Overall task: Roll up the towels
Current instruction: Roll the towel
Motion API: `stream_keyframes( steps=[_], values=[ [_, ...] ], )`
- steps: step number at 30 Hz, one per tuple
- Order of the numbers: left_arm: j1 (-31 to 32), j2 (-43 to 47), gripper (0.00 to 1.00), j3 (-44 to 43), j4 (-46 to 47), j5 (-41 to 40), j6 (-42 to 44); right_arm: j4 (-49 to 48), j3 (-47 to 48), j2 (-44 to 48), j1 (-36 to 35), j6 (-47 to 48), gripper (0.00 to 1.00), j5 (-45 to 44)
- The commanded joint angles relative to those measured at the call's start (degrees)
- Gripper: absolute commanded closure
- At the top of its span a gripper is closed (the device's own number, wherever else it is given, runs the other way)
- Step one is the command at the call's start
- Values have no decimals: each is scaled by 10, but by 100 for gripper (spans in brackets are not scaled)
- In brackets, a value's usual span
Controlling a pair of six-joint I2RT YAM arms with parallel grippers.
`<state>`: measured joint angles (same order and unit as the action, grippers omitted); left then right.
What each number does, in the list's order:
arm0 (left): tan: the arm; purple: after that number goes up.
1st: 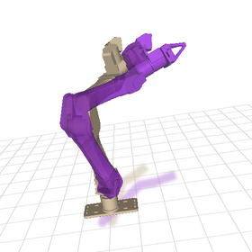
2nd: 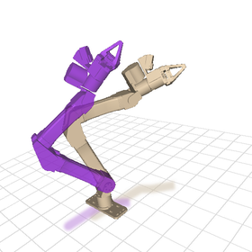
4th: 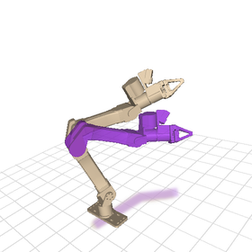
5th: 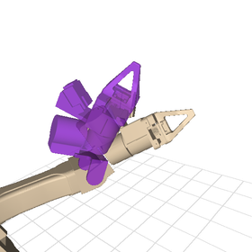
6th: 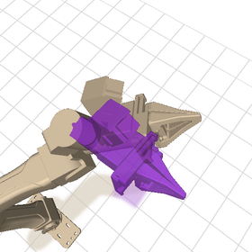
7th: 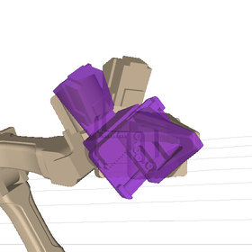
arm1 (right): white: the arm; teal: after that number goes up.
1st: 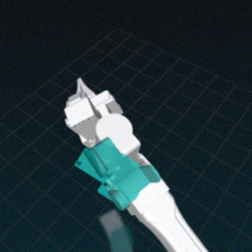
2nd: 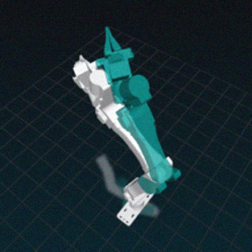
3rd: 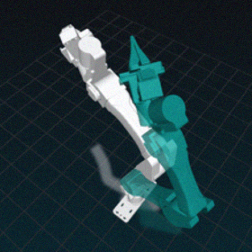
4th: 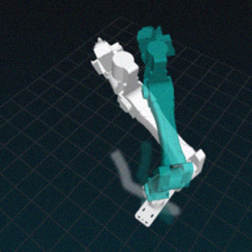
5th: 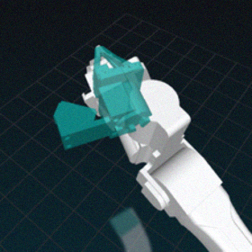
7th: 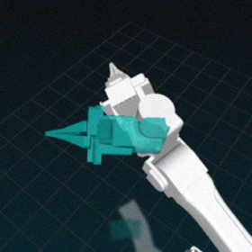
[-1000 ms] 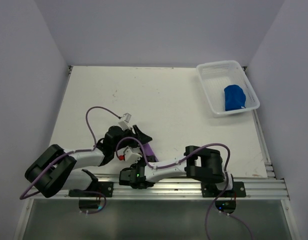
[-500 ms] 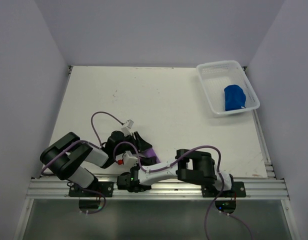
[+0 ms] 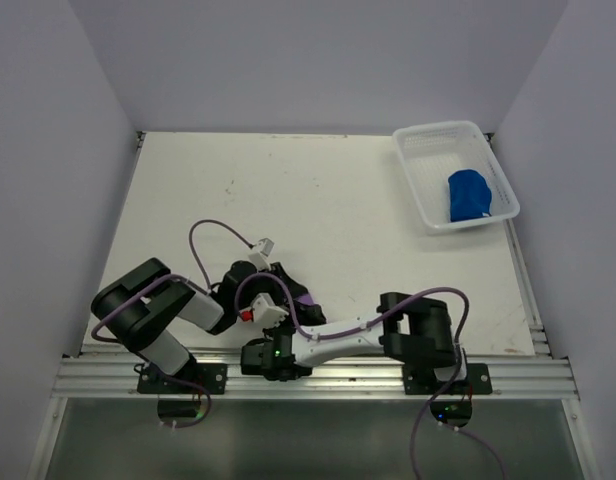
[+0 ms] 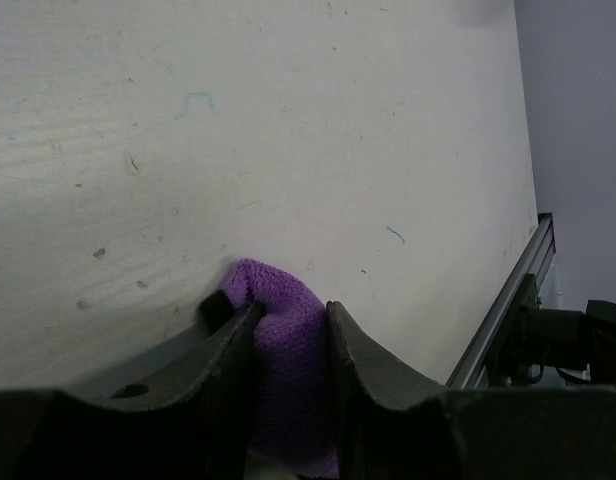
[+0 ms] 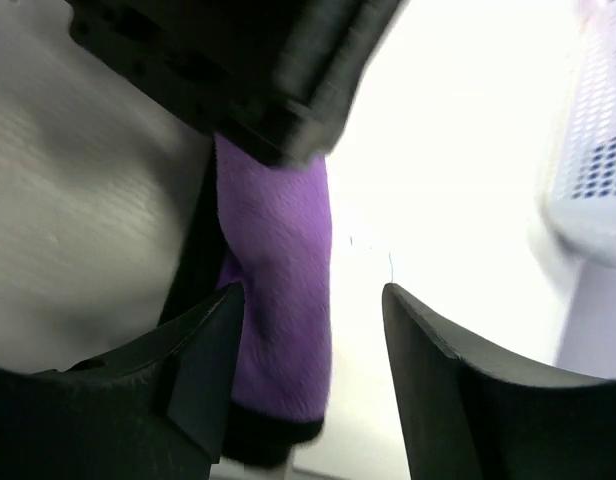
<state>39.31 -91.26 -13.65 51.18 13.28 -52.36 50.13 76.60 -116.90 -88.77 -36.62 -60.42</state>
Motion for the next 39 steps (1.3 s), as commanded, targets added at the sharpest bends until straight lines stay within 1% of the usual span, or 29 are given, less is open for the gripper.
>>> stream_keyframes(
  steps=[1, 2, 3, 4, 5, 6, 7, 8, 10, 11, 14, 15, 18, 24, 28, 30, 32, 33, 36, 37, 38, 39],
  values=[
    [5, -43, 63, 27, -86, -49, 35, -55, -46, 130, 2, -47, 39, 34],
    [5, -46, 63, 30, -82, -49, 34, -78, -67, 158, 9, -47, 38, 57],
    [6, -47, 63, 33, -77, -50, 32, -140, -118, 188, 14, -45, 38, 79],
    [5, -50, 63, 37, -70, -52, 32, -178, -148, 225, 22, -40, 37, 103],
    [6, -51, 64, 38, -67, -54, 31, -215, -208, 287, 41, -37, 36, 165],
    [5, -51, 64, 41, -64, -56, 31, -287, -237, 321, 54, -33, 36, 194],
    [5, -52, 64, 42, -63, -56, 31, -316, -263, 348, 66, -31, 34, 224],
    [5, -52, 64, 42, -62, -57, 32, -331, -297, 387, 95, -41, 33, 266],
    [5, -48, 64, 45, -57, -59, 31, -354, -318, 411, 118, -45, 32, 291],
    [5, -46, 64, 47, -57, -61, 32, -362, -333, 425, 139, -45, 31, 328],
    [6, -38, 64, 49, -61, -66, 31, -430, -374, 435, 182, -55, 30, 405],
    [5, -36, 64, 49, -63, -69, 33, -467, -384, 435, 190, -61, 30, 444],
    [5, -29, 64, 53, -63, -72, 32, -499, -402, 415, 211, -80, 30, 493],
    [5, -3, 64, 66, -51, -79, 33, -567, -427, 357, 249, -112, 30, 542],
    [5, 7, 64, 66, -56, -82, 35, -565, -407, 317, 249, -100, 31, 548],
    [6, 13, 64, 65, -56, -83, 35, -569, -404, 306, 248, -100, 35, 544],
    [6, 14, 64, 64, -57, -83, 34, -573, -403, 289, 248, -98, 42, 544],
    [5, 17, 64, 64, -57, -84, 35, -576, -402, 284, 247, -97, 44, 545],
    [6, 27, 63, 64, -64, -84, 31, -577, -397, 261, 236, -97, 53, 537],
    [5, 30, 61, 64, -66, -83, 31, -579, -397, 257, 235, -101, 58, 536],
    [5, 35, 59, 62, -71, -84, 32, -581, -397, 255, 235, -103, 68, 537],
    [6, 47, 55, 58, -82, -88, 33, -580, -396, 255, 235, -104, 75, 535]
  ],
)
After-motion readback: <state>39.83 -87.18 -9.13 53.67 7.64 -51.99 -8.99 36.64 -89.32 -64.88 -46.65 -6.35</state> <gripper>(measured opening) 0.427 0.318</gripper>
